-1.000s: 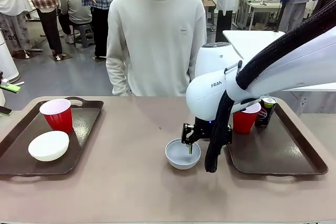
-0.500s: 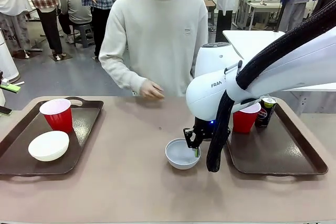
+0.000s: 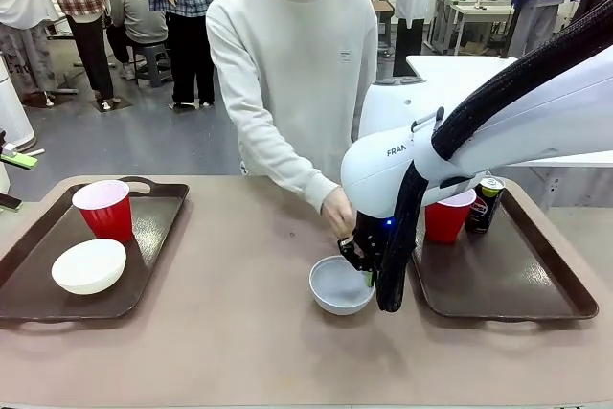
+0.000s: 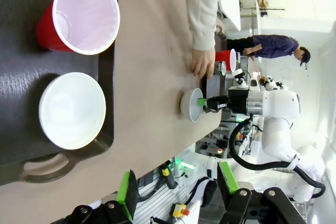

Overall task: Prepare tableware on both trays.
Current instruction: Pick up a Picnic Bowl from the table and place it on a Handle tray.

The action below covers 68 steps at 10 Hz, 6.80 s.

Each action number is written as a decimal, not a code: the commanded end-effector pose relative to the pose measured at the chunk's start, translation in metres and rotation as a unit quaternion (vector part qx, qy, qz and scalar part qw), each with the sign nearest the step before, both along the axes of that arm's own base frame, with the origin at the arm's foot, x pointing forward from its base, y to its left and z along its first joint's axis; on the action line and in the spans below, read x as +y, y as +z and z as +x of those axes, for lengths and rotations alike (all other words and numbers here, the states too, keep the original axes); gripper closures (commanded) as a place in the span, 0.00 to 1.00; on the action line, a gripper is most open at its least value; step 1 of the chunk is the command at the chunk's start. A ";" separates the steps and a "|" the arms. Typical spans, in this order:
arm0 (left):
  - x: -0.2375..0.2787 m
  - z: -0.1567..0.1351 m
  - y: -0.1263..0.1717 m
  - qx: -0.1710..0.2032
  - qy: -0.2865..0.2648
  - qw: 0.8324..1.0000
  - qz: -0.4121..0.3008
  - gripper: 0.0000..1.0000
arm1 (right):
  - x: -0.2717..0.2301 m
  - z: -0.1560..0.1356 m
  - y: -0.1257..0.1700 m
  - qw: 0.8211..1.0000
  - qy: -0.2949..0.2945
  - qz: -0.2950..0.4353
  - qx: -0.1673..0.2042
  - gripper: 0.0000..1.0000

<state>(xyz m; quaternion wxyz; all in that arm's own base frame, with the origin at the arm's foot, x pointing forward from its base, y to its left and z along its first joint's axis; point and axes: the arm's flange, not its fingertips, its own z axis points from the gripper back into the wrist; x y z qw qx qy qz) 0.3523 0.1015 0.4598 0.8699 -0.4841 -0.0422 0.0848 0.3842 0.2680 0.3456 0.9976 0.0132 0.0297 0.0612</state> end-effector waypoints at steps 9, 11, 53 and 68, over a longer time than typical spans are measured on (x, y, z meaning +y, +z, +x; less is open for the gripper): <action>0.001 0.000 0.000 -0.010 -0.001 1.000 -0.010 0.20 | -0.118 -0.203 0.087 0.995 0.042 0.071 0.061 1.00; 0.001 0.000 0.000 -0.010 -0.001 1.000 -0.010 0.20 | -0.118 -0.199 0.086 0.995 0.035 0.071 0.065 1.00; 0.001 0.000 0.000 -0.010 -0.001 1.000 -0.010 0.20 | -0.248 0.026 0.045 0.994 -0.109 0.004 0.030 0.00; 0.001 0.000 0.000 -0.010 -0.001 1.000 -0.010 0.20 | -0.349 -0.134 0.151 0.810 -0.029 0.581 -0.077 0.00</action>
